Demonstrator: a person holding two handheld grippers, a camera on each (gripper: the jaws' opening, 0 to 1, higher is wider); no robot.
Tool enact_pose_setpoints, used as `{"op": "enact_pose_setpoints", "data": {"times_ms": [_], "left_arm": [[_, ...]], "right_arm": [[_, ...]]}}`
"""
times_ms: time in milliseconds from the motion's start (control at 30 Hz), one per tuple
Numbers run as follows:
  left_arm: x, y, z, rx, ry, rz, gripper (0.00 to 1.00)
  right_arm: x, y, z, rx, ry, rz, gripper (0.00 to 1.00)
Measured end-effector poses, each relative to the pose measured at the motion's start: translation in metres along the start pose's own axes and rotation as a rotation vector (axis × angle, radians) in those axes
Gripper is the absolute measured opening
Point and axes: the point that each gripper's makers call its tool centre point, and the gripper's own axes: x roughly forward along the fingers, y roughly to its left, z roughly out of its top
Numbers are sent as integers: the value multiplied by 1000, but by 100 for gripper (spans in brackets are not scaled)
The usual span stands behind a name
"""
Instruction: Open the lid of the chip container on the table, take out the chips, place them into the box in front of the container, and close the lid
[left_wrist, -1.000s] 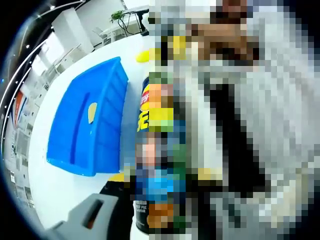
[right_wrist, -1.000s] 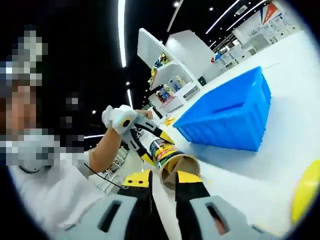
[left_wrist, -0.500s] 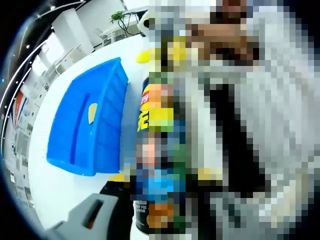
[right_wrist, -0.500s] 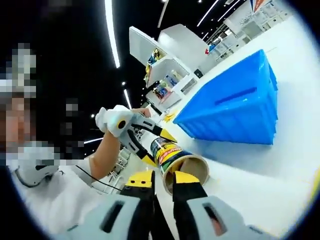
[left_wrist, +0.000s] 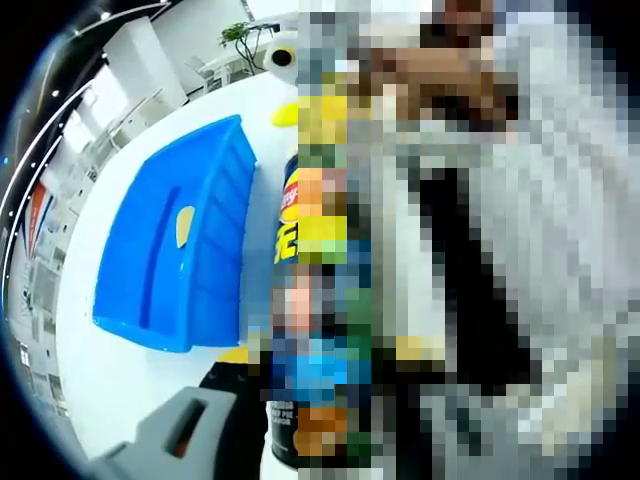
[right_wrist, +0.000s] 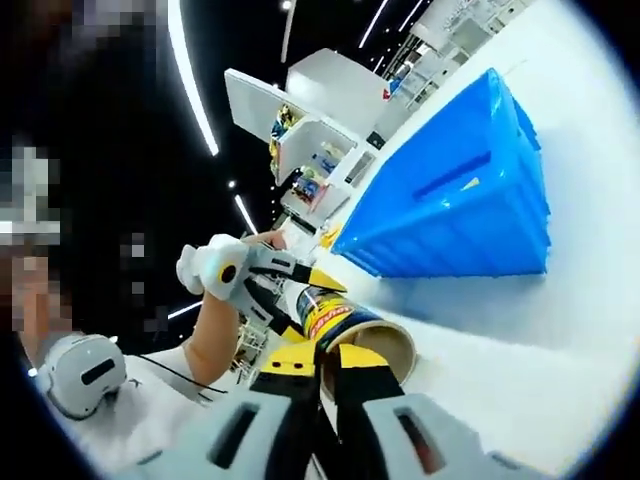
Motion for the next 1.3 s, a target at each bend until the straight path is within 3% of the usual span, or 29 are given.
{"op": "enact_pose_setpoints", "data": {"times_ms": [200,600,767,833,967,1100,1167,1200,1300], "left_arm": [[0,0,0,-1,-4,1,46],[-5,-3,-2,4,-40,2,46],[-10,-2,0,5,-63,31,46],[-11,1,6,2,-97,60,46],[-11,6,17,2,-172,119,46],[-12,10,25,24,-198,167,45],[-13,16,31,43,-218,198,45],[-16,22,34,57,-232,240,45],[-18,19,48,25,-302,247,45]], "right_arm": [[1,1,-4,99,29,0,4],[5,10,-6,161,53,1,2],[7,30,1,137,64,-11,2],[3,34,10,87,62,-28,2],[-5,42,20,67,59,-44,1],[-14,38,26,-2,100,-139,1],[-18,44,33,13,104,-123,1],[-21,46,38,-20,98,-144,1],[-30,54,47,-57,111,-187,1]]}}
